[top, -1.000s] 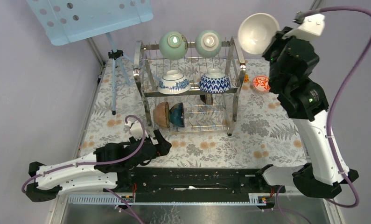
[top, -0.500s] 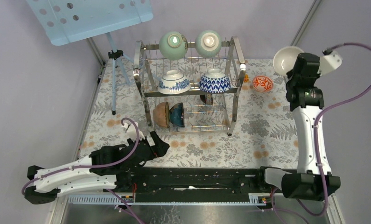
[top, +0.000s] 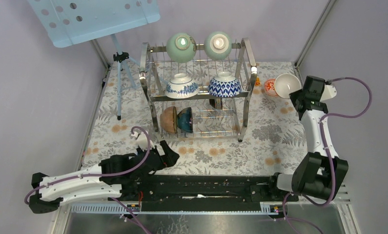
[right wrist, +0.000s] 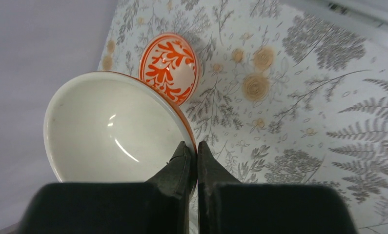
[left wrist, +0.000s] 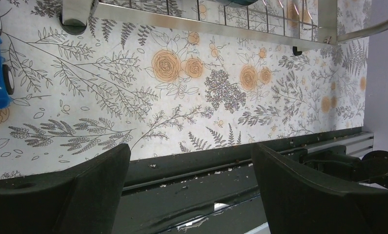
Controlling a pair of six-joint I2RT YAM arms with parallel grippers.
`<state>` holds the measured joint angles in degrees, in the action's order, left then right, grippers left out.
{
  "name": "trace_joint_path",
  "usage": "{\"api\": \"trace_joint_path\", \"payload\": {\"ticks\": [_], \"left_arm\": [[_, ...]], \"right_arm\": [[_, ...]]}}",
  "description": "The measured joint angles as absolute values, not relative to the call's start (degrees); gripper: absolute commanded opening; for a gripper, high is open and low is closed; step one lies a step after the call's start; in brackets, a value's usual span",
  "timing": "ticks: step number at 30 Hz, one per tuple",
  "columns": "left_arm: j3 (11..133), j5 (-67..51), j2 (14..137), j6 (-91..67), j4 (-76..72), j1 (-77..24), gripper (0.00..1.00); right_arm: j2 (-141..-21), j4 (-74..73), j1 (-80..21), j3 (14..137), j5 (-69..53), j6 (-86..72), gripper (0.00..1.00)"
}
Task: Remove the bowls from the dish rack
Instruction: Place the bowl with the bowl.
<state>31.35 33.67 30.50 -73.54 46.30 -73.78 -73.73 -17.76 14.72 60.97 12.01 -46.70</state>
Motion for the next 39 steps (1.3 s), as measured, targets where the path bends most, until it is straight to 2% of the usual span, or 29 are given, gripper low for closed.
{"api": "trace_joint_path", "payload": {"ticks": [11,26,39], "left_arm": [[29.7,33.1,33.3,-73.6,43.9,-73.8,0.98],[28.4,33.2,37.8,-75.5,43.0,-73.8,0.98],[28.3,34.1,38.1,-76.2,43.2,-73.8,0.98]], "right_arm": [[-86.2,-13.9,15.0,63.1,6.4,-48.4,0.0],[-100.0,-10.8,15.0,74.7,5.1,-47.2,0.0],[-105.3,-11.7,15.0,79.8,4.9,-46.8,0.0]]}}
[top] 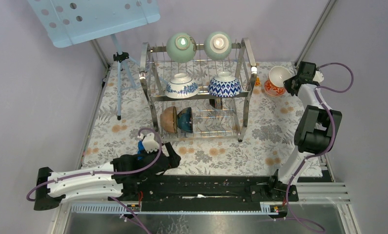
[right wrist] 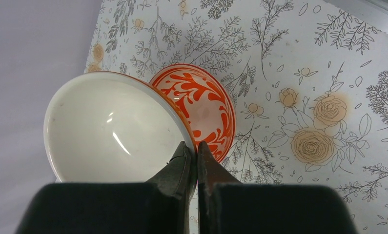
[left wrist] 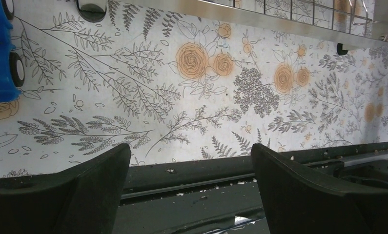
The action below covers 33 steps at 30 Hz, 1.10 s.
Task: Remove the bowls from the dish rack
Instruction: Place the bowl with the bowl.
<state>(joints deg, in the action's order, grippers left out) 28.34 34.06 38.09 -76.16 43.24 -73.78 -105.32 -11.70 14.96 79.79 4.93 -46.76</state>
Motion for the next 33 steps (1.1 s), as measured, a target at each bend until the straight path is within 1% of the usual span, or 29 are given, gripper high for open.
{"api": "trace_joint_path", "payload": {"ticks": [33], "left_arm": [[27.5,34.8,38.5,-77.7,43.6,-73.8,0.98]], "right_arm": [[-111.7,-14.5,15.0,81.3,5.4,-45.3,0.0]]}}
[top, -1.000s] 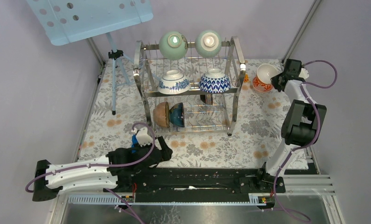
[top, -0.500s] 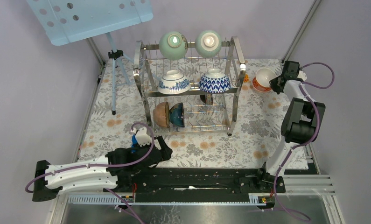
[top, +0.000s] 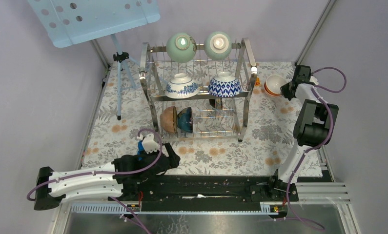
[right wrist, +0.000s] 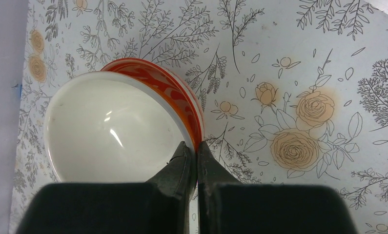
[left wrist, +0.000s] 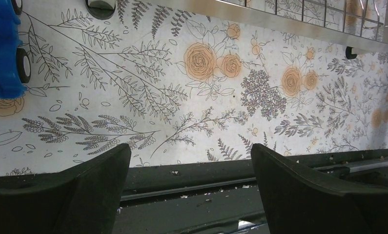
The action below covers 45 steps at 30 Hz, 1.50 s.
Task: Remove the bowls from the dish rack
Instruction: Place the bowl with the bowl.
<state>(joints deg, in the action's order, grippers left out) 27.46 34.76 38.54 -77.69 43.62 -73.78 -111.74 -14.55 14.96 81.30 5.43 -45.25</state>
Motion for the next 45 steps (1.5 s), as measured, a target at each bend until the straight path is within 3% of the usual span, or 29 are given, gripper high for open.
{"api": "trace_joint_path", "payload": {"ticks": [16,28,45], "left_arm": [[27.2,34.8,40.4,-77.6,42.3,-73.8,0.98],[26.9,34.8,42.5,-76.7,40.9,-73.8,0.98],[26.3,34.7,41.5,-76.6,40.5,-73.8,0.98]], "right_arm": [[-113.6,-14.9,15.0,83.4,6.6,-43.7,0.0],[-113.6,-14.8,15.0,83.5,6.0,-42.6,0.24],[-113.6,-15.0,14.9,83.8,5.0,-42.3,0.47]]}}
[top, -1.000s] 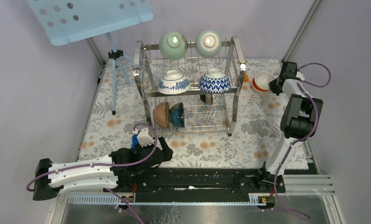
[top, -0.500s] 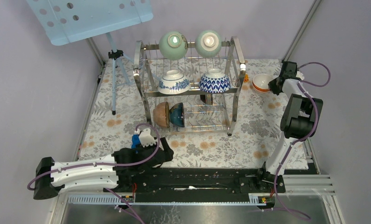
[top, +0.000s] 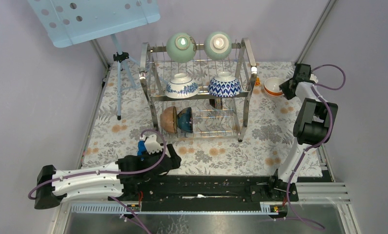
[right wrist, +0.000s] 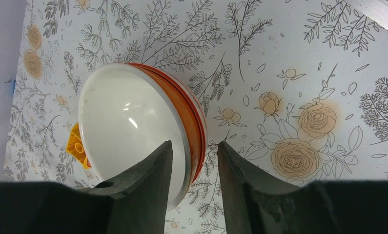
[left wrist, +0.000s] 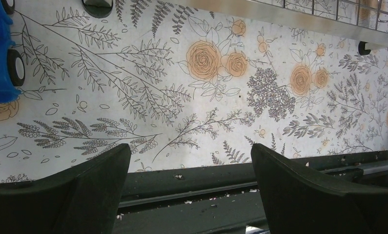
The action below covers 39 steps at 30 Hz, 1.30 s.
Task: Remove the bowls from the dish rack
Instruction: Place the bowl with the bowl.
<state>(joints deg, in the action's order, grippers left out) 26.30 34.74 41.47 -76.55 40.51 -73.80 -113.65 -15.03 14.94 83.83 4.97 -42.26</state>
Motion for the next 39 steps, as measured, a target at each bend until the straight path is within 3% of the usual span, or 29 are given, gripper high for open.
{"api": "trace_joint_path", "payload": {"ticks": [11,19,39], "left_arm": [[24.7,34.7,37.8,-76.6,40.6,-73.8,0.98],[24.6,34.7,37.5,-76.6,40.6,-73.8,0.98],[24.6,34.7,36.8,-76.3,40.8,-73.8,0.98]], "right_arm": [[-113.0,-17.5,14.9,84.6,5.1,-42.0,0.38],[-111.4,-17.7,14.9,84.6,5.0,-41.9,0.44],[-109.6,-18.2,14.9,84.6,5.0,-41.8,0.26]]}}
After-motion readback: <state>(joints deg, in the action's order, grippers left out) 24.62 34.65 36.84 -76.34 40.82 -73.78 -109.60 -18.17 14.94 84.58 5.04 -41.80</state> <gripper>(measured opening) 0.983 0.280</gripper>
